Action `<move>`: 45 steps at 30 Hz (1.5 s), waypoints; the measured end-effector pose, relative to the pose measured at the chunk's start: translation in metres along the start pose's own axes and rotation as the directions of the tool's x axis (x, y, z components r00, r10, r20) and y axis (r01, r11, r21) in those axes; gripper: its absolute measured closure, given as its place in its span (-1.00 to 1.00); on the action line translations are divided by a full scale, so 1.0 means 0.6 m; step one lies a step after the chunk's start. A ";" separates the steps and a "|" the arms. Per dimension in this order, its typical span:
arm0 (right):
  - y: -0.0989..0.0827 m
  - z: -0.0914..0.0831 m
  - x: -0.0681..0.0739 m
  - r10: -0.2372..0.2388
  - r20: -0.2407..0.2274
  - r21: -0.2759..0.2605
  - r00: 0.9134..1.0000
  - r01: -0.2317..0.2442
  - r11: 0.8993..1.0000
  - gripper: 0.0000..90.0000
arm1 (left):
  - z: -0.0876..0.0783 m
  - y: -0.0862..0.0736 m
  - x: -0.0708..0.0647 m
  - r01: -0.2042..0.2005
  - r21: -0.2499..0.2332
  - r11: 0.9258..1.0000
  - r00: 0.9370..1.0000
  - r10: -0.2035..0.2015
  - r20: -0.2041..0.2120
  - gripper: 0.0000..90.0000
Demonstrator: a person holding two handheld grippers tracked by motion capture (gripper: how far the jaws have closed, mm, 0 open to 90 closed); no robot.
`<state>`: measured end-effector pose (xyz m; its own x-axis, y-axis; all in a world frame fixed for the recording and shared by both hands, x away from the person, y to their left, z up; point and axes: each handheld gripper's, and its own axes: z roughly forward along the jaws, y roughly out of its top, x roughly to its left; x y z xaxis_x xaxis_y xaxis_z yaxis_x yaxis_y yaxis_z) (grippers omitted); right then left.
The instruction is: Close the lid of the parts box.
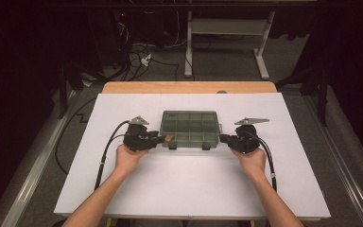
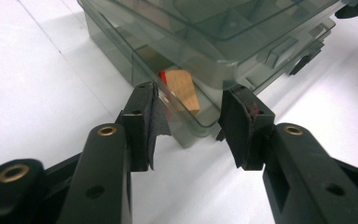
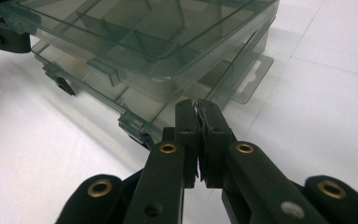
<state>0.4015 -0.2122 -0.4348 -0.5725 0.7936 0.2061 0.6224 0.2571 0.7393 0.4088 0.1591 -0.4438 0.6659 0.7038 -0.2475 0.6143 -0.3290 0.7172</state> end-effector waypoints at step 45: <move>-0.017 -0.004 -0.004 0.002 0.007 0.014 1.000 -0.002 1.000 0.94 | -0.033 0.014 -0.006 0.008 -0.119 0.993 0.999 -0.013 -0.042 0.12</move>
<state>0.3954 -0.2184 -0.4413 -0.5675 0.7979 0.2031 0.6312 0.2632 0.7296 0.4035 0.1663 -0.4241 0.6397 0.7337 -0.2290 0.5646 -0.2463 0.7878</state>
